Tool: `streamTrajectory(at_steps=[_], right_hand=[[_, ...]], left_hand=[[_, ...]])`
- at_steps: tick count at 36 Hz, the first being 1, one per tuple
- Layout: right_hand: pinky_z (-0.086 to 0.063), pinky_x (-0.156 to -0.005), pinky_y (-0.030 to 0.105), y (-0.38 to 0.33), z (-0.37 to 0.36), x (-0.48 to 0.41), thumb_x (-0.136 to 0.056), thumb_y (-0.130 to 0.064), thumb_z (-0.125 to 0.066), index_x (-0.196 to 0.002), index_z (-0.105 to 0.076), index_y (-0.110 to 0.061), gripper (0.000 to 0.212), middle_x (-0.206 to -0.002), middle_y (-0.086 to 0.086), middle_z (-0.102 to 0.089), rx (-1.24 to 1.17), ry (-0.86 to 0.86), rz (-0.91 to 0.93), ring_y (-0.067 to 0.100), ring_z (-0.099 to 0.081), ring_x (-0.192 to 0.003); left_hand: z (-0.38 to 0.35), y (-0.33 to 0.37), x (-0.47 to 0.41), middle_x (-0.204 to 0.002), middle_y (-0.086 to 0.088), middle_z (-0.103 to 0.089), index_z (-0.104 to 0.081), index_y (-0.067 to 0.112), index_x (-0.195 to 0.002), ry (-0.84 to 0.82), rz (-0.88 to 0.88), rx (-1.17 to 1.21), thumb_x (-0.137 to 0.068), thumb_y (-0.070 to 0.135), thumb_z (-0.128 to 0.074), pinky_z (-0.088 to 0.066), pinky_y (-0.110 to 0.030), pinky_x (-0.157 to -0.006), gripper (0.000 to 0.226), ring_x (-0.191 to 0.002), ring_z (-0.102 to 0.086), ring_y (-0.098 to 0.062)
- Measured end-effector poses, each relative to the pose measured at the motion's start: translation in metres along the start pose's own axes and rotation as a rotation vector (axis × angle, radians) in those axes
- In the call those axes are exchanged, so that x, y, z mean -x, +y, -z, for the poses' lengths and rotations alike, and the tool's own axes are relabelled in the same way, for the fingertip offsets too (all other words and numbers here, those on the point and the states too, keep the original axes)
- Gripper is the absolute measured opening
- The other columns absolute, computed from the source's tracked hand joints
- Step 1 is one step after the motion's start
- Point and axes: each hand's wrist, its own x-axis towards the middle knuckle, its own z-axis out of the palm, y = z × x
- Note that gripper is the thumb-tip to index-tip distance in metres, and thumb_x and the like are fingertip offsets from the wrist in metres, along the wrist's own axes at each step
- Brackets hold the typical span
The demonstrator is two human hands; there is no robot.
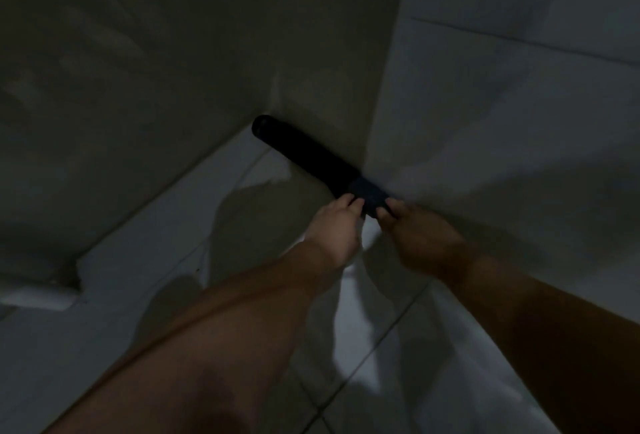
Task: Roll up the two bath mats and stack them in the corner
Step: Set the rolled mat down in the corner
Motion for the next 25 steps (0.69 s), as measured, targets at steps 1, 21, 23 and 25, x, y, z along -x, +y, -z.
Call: streamTrajectory(at_steps=[1, 21, 23, 25], right_hand=[[-0.041, -0.098, 0.039, 0.0, 0.001, 0.005, -0.092, -0.011, -0.043, -0.145, -0.031, -0.005, 0.054, -0.149, 0.022, -0.031, -0.006, 0.058, 0.001, 0.036, -0.043, -0.128], [-0.053, -0.065, 0.038, -0.007, 0.067, 0.262, -0.081, -0.026, -0.052, -0.107, -0.065, -0.007, 0.035, -0.095, 0.015, -0.066, 0.097, 0.335, -0.499, 0.034, -0.062, -0.077], [-0.051, -0.065, 0.037, -0.015, 0.074, 0.305, -0.082, -0.028, -0.053, -0.107, -0.065, -0.008, 0.034, -0.096, 0.013, -0.065, 0.127, 0.324, -0.615, 0.033, -0.061, -0.077], [-0.049, -0.063, 0.036, -0.021, 0.077, 0.344, -0.082, -0.028, -0.055, -0.105, -0.066, -0.01, 0.031, -0.092, 0.011, -0.065, 0.185, 0.315, -0.682, 0.032, -0.06, -0.075]], left_hand=[[0.001, 0.001, 0.003, -0.149, -0.011, -0.035, -0.035, 0.012, -0.143, 0.015, -0.032, -0.027, -0.086, 0.018, -0.053, -0.031, -0.035, -0.11, 0.06, -0.134, -0.037, -0.028], [0.01, 0.163, 0.078, -0.083, -0.004, -0.061, -0.062, 0.019, -0.09, 0.12, -0.736, -0.045, -0.072, 0.032, -0.049, -0.044, -0.033, -0.065, 0.025, -0.079, -0.058, -0.027], [0.006, 0.19, 0.096, -0.08, -0.004, -0.062, -0.064, 0.018, -0.086, 0.137, -0.827, 0.043, -0.069, 0.031, -0.05, -0.043, -0.032, -0.063, 0.026, -0.075, -0.059, -0.028], [0.008, 0.218, 0.115, -0.084, -0.004, -0.065, -0.066, 0.017, -0.09, 0.101, -0.894, 0.105, -0.073, 0.033, -0.047, -0.048, -0.032, -0.064, 0.03, -0.078, -0.062, -0.028]])
